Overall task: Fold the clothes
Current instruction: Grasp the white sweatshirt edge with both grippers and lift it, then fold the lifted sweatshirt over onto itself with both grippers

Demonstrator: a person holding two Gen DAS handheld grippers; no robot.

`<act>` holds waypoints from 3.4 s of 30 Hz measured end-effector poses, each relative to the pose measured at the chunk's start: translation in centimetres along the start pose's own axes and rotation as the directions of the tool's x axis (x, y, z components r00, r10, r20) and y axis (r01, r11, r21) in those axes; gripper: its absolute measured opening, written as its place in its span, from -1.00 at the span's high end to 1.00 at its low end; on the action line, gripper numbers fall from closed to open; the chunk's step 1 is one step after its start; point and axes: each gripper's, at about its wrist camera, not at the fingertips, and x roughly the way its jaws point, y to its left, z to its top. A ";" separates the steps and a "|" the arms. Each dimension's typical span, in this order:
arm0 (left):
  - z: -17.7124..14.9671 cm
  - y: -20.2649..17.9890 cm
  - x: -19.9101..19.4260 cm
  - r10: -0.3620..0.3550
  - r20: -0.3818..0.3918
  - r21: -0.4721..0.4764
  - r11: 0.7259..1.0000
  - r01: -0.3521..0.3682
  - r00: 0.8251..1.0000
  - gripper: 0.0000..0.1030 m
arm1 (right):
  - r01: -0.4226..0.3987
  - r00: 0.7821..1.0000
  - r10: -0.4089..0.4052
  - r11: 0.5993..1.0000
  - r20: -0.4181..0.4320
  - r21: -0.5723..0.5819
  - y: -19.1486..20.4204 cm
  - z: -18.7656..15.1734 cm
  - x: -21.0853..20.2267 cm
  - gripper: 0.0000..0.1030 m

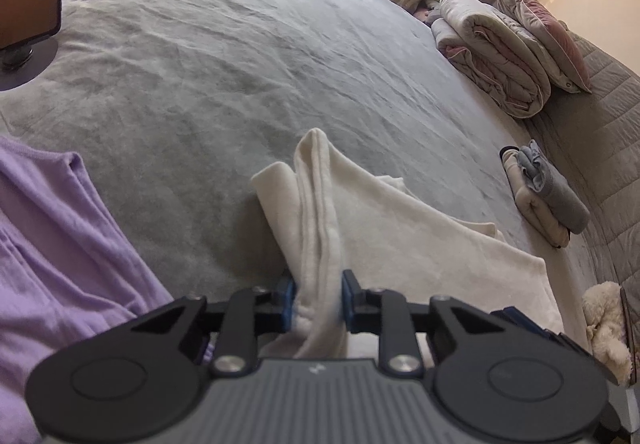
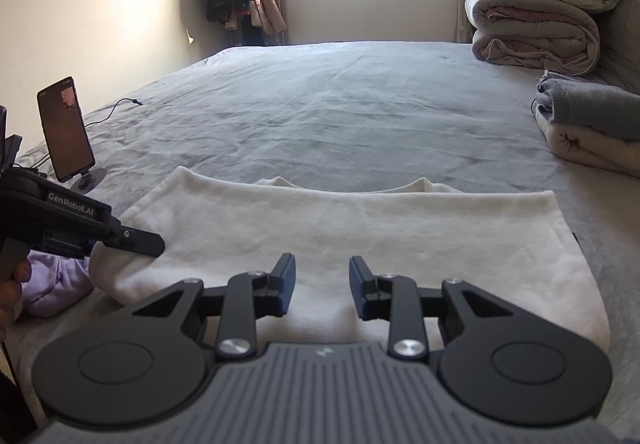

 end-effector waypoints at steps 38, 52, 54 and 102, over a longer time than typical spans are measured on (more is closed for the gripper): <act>-0.5 -17.2 4.2 -0.446 -0.131 -0.093 0.894 0.437 0.885 0.36 | -0.163 0.968 0.239 0.391 0.071 0.906 -17.6 0.9 -3.6 -0.04; 0.0 -14.1 3.5 -0.402 -0.096 0.018 0.914 0.406 0.911 0.36 | -0.189 0.962 0.245 0.290 0.118 0.938 -18.4 -0.1 -5.3 -0.19; -0.4 -13.4 3.8 -0.372 -0.095 0.082 0.922 0.379 0.924 0.37 | -0.188 0.963 0.244 0.307 0.114 0.933 -18.1 0.1 -5.2 -0.21; -6.1 -15.0 6.7 -0.455 -0.088 0.471 0.765 0.440 0.886 0.85 | -0.136 0.987 0.158 0.689 0.035 0.712 -19.2 -1.5 -4.6 0.52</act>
